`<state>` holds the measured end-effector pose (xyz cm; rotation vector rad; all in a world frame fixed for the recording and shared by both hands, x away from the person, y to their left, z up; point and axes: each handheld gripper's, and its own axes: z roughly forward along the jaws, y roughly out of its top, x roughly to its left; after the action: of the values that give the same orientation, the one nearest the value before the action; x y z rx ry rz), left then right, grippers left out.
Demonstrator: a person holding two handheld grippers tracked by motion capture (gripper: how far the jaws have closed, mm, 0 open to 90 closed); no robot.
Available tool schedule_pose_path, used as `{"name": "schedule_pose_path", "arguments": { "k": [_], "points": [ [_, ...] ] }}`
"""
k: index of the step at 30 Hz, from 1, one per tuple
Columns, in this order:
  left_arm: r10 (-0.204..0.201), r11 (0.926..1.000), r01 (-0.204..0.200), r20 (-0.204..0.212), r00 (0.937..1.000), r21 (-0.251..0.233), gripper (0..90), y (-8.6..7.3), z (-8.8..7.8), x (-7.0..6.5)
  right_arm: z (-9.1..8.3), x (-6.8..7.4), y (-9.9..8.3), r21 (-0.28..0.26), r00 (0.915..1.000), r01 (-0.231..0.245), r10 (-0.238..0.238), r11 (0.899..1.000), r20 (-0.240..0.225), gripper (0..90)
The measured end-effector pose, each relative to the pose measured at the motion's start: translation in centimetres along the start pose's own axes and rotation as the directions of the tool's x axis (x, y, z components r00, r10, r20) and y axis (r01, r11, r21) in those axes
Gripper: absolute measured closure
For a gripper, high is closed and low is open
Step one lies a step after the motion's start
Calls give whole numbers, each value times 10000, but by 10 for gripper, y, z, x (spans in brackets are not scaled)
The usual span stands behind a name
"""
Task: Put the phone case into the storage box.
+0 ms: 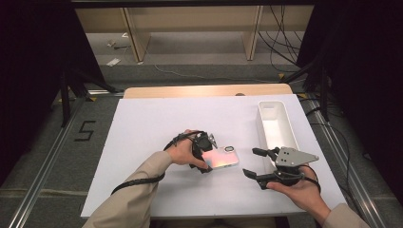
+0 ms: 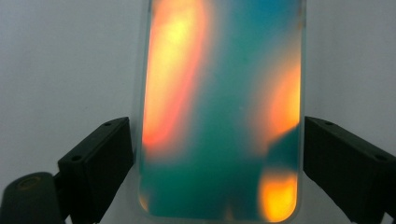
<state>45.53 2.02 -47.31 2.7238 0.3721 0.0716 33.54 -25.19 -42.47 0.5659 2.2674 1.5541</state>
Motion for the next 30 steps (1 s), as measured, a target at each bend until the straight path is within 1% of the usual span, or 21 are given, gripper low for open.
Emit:
{"name": "schedule_pose_path", "arguments": {
  "k": [10, 30],
  "points": [
    [38, 10000, -38, 82, 10000, 75, 154, 1, -2, -1, 0, 0, 0, 55, 10000, 23, -23, 10000, 11, 238],
    [19, 10000, -19, 62, 10000, 35, 166, 0, -2, -1, 0, 0, 0, 53, 10000, 27, -28, 10000, 22, 237]
  ]
}}
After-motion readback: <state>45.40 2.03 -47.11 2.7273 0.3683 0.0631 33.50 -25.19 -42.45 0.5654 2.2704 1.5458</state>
